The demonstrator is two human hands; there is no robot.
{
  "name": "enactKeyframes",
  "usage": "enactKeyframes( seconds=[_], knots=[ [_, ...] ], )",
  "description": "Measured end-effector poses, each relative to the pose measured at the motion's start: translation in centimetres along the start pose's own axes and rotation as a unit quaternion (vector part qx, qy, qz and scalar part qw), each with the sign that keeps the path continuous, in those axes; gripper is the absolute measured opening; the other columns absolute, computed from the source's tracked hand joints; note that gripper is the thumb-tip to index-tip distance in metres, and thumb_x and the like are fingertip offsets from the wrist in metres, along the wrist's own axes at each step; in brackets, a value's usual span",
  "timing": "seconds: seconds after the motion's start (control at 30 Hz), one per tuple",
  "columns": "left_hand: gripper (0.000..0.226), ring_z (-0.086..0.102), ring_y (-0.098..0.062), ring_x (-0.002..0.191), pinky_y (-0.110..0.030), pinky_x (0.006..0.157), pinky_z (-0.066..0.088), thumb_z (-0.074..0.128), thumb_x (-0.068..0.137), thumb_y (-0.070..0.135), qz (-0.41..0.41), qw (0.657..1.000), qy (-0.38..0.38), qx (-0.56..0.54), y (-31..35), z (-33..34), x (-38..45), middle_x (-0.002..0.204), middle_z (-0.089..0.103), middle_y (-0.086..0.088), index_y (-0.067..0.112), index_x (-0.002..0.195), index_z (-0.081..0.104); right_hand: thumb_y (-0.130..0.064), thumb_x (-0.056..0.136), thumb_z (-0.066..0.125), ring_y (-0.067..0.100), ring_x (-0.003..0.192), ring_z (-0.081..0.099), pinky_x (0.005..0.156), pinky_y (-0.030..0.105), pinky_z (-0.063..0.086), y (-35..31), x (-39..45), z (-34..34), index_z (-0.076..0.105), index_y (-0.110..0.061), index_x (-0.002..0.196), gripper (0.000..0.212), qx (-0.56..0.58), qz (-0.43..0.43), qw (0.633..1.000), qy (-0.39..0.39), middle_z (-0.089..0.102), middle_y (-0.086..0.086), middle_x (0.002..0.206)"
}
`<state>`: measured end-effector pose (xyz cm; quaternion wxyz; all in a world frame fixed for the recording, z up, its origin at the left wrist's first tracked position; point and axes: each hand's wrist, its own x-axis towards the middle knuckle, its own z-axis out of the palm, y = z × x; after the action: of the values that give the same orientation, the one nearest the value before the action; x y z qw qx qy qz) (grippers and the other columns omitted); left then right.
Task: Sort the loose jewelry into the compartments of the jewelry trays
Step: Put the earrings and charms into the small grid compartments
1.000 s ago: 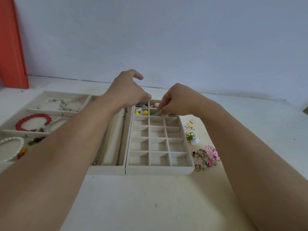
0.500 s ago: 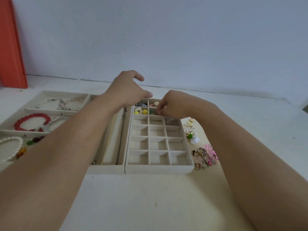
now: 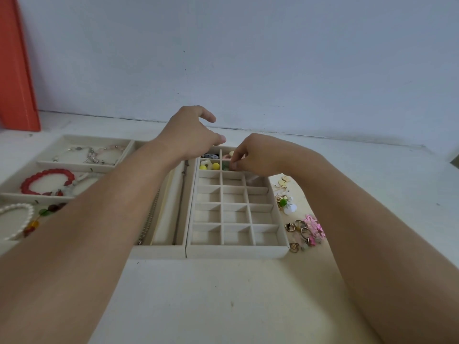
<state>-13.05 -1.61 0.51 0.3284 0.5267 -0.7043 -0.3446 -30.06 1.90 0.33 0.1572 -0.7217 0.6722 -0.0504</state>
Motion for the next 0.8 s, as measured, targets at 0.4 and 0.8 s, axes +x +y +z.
enactKeyframes(
  seconds=[0.4,0.8],
  knots=[
    [0.035,0.068,-0.015,0.091,-0.025,0.063,0.042,0.081,0.082,0.028,0.003,1.000,-0.004,-0.007,-0.25,0.06,0.20,0.110,0.070,-0.005,0.026,0.113,0.066,-0.032,0.099,0.060,0.016,0.078,0.061,0.066,0.027,0.047,-0.50,-0.46,-0.10,0.078,-0.024,0.109,0.021,0.004,0.005,1.000,-0.011,0.068,-0.002,0.084],
    [0.029,0.065,-0.010,0.083,-0.022,0.060,0.040,0.078,0.084,0.023,0.006,1.000,-0.006,-0.010,-0.36,0.14,0.23,0.100,0.070,-0.003,0.026,0.110,0.066,-0.029,0.098,0.059,0.015,0.068,0.054,0.059,0.025,0.042,-0.55,-0.60,-0.32,0.080,-0.024,0.103,0.022,-0.002,0.015,1.000,0.001,0.063,-0.001,0.074]
  ],
)
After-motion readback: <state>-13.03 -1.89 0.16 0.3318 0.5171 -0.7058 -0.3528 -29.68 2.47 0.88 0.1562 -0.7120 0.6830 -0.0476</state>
